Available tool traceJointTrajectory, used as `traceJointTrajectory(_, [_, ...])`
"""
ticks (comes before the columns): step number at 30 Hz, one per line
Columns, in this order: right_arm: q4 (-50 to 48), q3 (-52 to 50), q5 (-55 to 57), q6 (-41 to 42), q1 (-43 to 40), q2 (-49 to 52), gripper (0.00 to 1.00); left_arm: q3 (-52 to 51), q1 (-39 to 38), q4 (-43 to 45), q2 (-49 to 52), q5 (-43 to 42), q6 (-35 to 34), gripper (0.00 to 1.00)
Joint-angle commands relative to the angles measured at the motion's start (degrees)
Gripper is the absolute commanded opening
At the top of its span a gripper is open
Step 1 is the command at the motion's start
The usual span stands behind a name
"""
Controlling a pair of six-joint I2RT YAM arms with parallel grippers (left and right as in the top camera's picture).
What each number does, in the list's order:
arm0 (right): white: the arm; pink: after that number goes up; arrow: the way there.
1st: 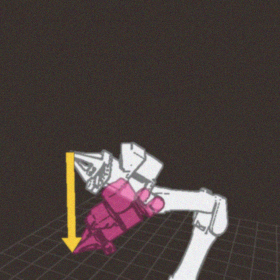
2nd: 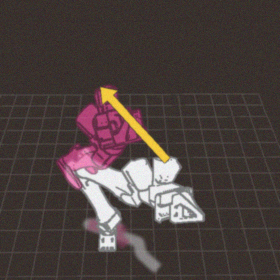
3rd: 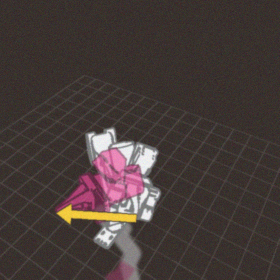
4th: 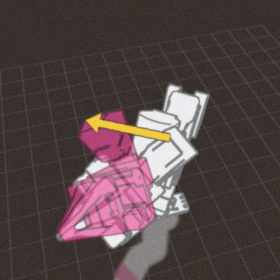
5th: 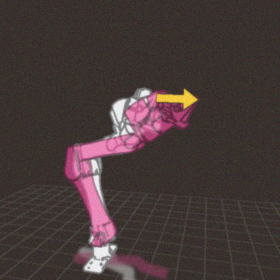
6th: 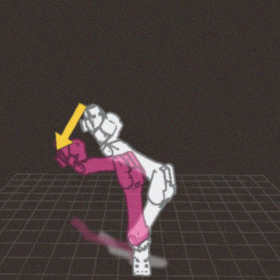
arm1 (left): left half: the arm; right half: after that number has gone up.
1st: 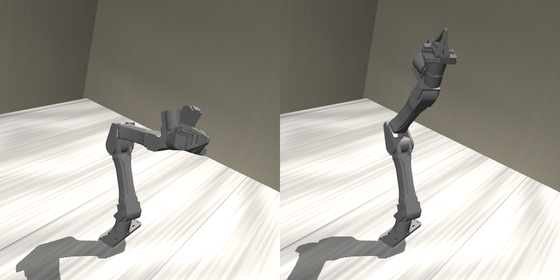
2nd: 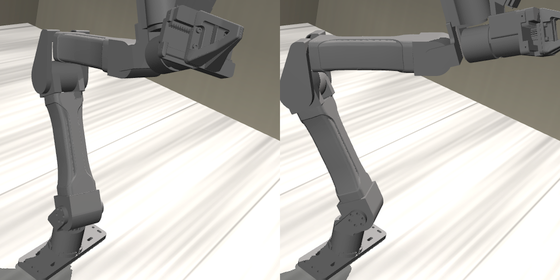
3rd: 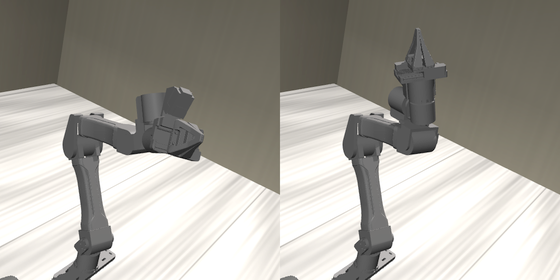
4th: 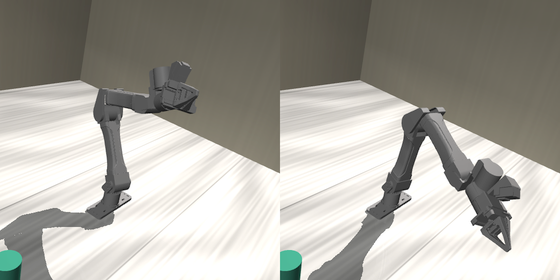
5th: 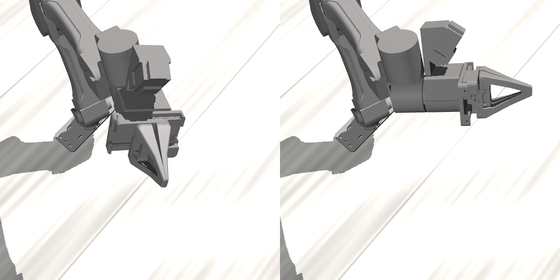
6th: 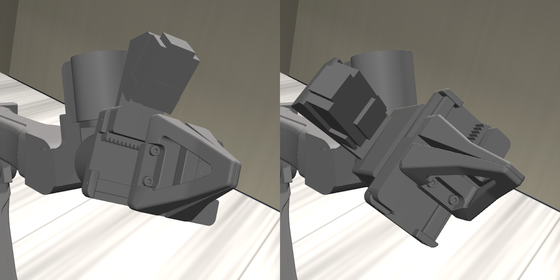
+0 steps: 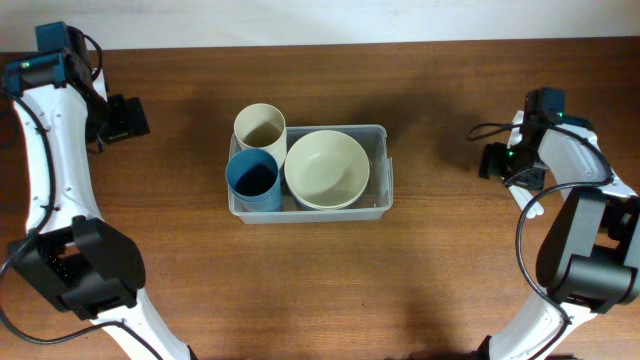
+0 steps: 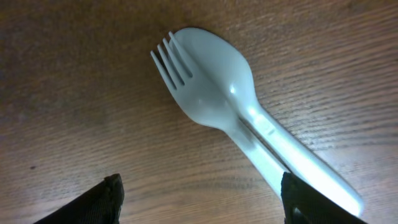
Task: Pack container
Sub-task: 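Close the right gripper on the white fork handle and lift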
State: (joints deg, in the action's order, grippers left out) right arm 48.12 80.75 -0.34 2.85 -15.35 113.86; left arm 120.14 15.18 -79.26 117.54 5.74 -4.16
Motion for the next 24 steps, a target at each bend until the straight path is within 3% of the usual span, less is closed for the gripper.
traceJointTrajectory(1, [-2.16, -1.79, -0.76, 0.59, -0.15, 0.04, 0.76, 0.92, 0.11, 0.0, -0.11, -0.57, -0.57, 1.0])
traceJointTrajectory(24, [-4.37, -2.23, -2.91, -0.68, -0.04, 5.7, 0.75, 0.92, 0.11, 0.0, -0.11, -0.57, -0.57, 1.0])
